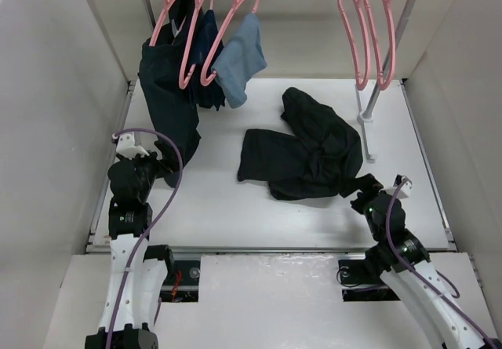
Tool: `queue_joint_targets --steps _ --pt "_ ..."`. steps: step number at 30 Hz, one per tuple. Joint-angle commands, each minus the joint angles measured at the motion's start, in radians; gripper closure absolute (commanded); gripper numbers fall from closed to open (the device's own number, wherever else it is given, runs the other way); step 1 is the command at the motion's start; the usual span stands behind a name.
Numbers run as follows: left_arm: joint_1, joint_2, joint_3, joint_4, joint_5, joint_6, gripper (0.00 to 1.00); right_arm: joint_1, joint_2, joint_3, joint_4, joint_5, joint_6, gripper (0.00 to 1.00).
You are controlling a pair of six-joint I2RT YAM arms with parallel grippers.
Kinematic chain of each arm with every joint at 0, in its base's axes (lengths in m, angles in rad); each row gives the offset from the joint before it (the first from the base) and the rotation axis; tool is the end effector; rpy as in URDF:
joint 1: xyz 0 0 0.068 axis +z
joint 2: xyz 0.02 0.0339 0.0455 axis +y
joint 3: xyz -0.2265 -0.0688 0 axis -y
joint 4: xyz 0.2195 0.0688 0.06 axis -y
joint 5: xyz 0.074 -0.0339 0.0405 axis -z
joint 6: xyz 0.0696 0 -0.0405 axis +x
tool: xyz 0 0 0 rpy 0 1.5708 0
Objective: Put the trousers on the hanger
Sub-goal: Flatten out the trousers at the center of the board.
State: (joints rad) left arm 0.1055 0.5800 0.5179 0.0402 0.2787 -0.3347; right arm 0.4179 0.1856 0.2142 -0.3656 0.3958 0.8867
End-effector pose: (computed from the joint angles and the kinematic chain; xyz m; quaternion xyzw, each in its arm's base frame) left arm 0.1952 0.0014 0.2808 -0.0598 0.7120 -0.1778 0.6766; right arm 0.1439 0.0345 0.1758 0.2964 0.7515 0.2169 0.5481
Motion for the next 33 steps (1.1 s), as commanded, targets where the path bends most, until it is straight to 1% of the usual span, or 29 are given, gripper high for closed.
queue_joint_targets --steps 1,3,4,5,6,7,9,10,11,12,13,14,15,16,17,18,19,20,21,22,24,25,26,27,28,29,30,32,33 --pt "-0.006 -0.012 0.048 0.03 0.016 0.045 0.0 -0.004 0.028 0.033 0.063 -0.015 -0.021 0.0" --pt "-0.006 -0.012 0.039 0.03 0.114 0.103 0.0 -0.004 0.089 0.072 0.073 -0.015 -0.044 0.0" --pt "-0.006 -0.012 0.039 0.03 0.114 0.124 0.0 -0.004 0.121 0.091 0.073 -0.015 -0.057 0.0" --pt "-0.006 -0.012 0.03 0.039 0.155 0.14 0.0 -0.004 0.161 0.112 0.073 -0.002 -0.069 0.0" --pt "-0.006 -0.012 0.03 0.04 0.168 0.154 0.0 -0.004 0.205 0.169 0.064 0.012 -0.078 0.0" --pt "-0.006 -0.012 0.03 0.04 0.178 0.164 0.0 -0.004 0.315 0.201 0.038 0.027 -0.089 0.0" --pt "-0.006 -0.012 0.03 0.04 0.192 0.193 0.0 -0.004 0.444 0.266 0.027 0.058 -0.112 0.0" --pt "-0.006 -0.012 0.03 0.04 0.192 0.203 0.0 0.007 0.515 0.331 0.027 0.058 -0.13 0.0" --pt "-0.006 -0.012 0.03 0.04 0.192 0.218 0.0 0.016 0.667 0.367 0.008 0.069 -0.167 0.0" --pt "-0.006 -0.012 0.03 0.04 0.192 0.235 0.0 0.025 0.748 0.405 -0.008 0.093 -0.179 0.0" --pt "-0.006 -0.012 0.046 0.015 0.192 0.276 0.0 0.05 0.829 0.488 -0.028 0.103 -0.19 0.0" --pt "-0.006 -0.012 0.056 -0.002 0.192 0.31 0.0 0.059 0.983 0.528 -0.073 0.103 -0.19 0.0" --pt "-0.006 -0.012 0.068 -0.023 0.192 0.353 0.0 0.068 1.052 0.562 -0.082 0.103 -0.231 0.0" --pt "-0.016 -0.012 0.094 -0.073 0.192 0.402 0.0 0.093 1.11 0.591 -0.082 0.074 -0.25 0.0" --pt "-0.017 -0.012 0.109 -0.104 0.192 0.51 0.0 0.105 1.162 0.635 -0.082 0.065 -0.261 0.0" --pt "-0.026 -0.012 0.126 -0.135 0.18 0.56 0.0 0.117 1.239 0.648 -0.069 0.055 -0.279 0.0" --pt "-0.026 -0.003 0.158 -0.164 0.151 0.609 0.0 0.117 1.267 0.659 -0.053 0.028 -0.288 0.0" --pt "-0.026 -0.003 0.174 -0.224 0.139 0.659 0.0 0.142 1.287 0.668 -0.035 0.012 -0.298 0.03" --pt "-0.035 -0.003 0.188 -0.255 0.129 0.765 0.0 0.142 1.313 0.668 0.011 -0.011 -0.324 0.22" --pt "-0.035 -0.003 0.2 -0.285 0.12 0.816 0.0 0.156 1.313 0.677 0.03 -0.035 -0.336 0.38" --pt "-0.035 -0.003 0.234 -0.377 0.109 0.893 0.0 0.202 1.325 0.707 0.074 -0.099 -0.362 0.67" --pt "-0.035 -0.003 0.243 -0.405 0.109 0.946 0.0 0.229 1.325 0.723 0.089 -0.13 -0.421 0.99" --pt "-0.035 -0.003 0.264 -0.445 0.109 0.959 0.0 0.305 1.325 0.767 0.109 -0.171 -0.486 1.0" --pt "-0.035 -0.003 0.264 -0.445 0.1 0.959 0.0 0.353 1.325 0.792 0.109 -0.196 -0.486 1.0" --pt "-0.035 0.006 0.278 -0.445 0.1 0.948 0.0 0.404 1.325 0.818 0.134 -0.224 -0.584 1.0" --pt "-0.035 0.006 0.278 -0.445 0.111 0.907 0.0 0.457 1.325 0.842 0.145 -0.259 -0.636 1.0" --pt "-0.035 0.006 0.278 -0.436 0.126 0.892 0.0 0.552 1.325 0.869 0.154 -0.343 -0.684 1.0" --pt "-0.035 0.015 0.278 -0.415 0.155 0.866 0.0 0.62 1.316 0.941 0.163 -0.414 -0.759 1.0" --pt "-0.035 0.015 0.278 -0.396 0.177 0.844 0.0 0.643 1.325 0.962 0.163 -0.463 -0.759 0.96"
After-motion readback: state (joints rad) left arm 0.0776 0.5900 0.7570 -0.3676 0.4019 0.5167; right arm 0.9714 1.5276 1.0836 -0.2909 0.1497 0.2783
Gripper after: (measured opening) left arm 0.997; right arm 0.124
